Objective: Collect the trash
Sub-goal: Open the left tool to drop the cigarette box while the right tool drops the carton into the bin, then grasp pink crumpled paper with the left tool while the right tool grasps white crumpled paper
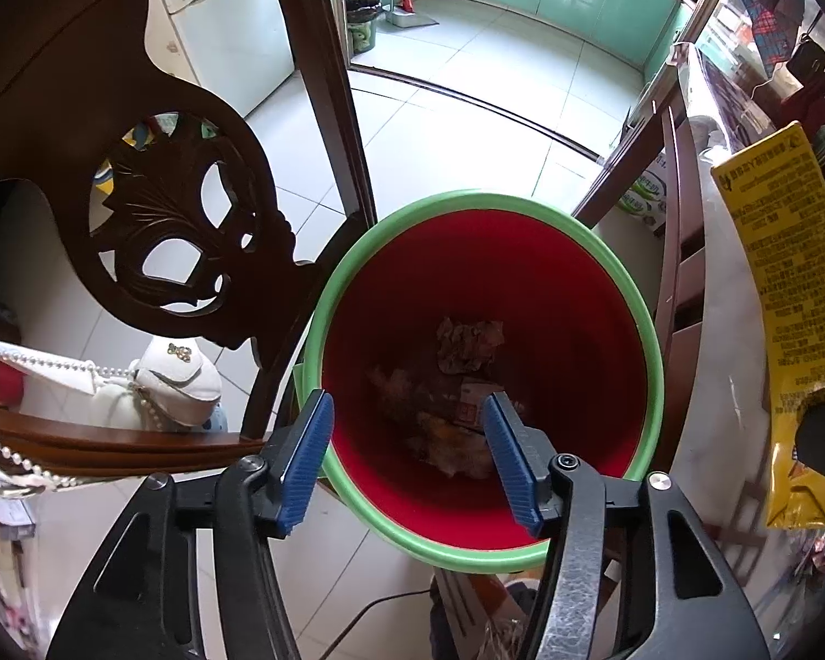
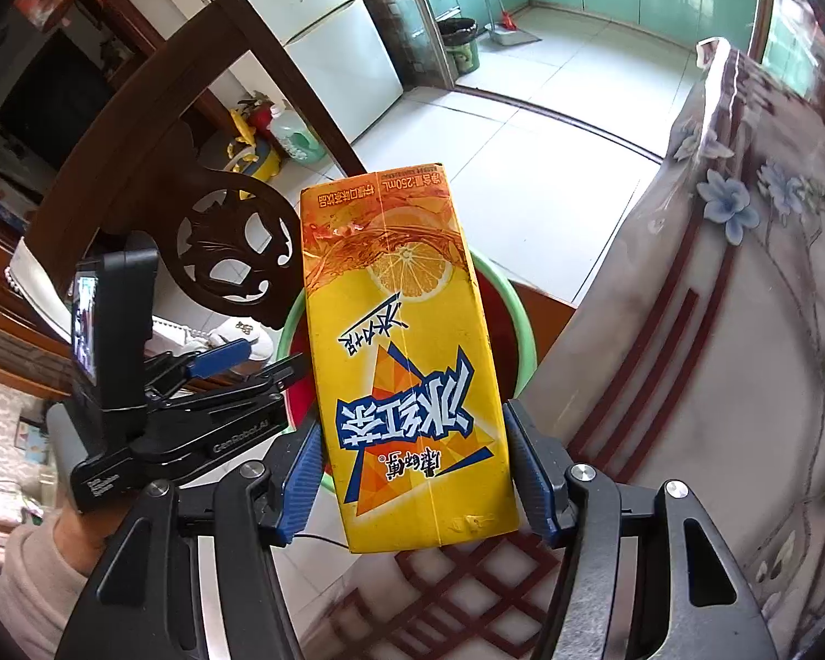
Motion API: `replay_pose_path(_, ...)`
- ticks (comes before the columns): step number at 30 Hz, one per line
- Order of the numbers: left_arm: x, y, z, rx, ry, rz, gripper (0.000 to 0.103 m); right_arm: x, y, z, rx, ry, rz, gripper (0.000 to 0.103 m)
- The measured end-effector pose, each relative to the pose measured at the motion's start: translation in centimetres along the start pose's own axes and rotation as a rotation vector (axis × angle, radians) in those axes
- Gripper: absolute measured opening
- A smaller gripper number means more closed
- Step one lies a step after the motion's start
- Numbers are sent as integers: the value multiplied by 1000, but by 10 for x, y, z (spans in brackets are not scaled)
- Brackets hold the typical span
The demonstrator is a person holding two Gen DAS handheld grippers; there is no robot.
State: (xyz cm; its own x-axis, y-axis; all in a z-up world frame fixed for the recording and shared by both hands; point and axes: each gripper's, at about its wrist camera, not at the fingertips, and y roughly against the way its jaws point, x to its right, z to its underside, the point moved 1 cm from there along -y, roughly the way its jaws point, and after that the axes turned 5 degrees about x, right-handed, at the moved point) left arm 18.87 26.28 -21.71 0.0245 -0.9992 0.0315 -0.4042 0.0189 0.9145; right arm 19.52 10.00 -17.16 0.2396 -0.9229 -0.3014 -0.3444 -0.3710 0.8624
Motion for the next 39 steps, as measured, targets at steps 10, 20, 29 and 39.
replay_pose_path(10, 0, 11, 4, 25, 1, 0, 66, -10, 21, 0, 64, 72, 72, 60)
replay_pose_path(20, 6, 27, 8, 55, -16, -4, 67, -24, 63, -1, 166, 130, 108, 60)
replay_pose_path(29, 54, 56, 21, 101, -137, 51, 76, 66, 128, 46, 208, -38, 186, 61)
replay_pose_path(39, 159, 89, 44, 107, -274, 222, 81, 241, 223, 172, 163, -371, 442, 65)
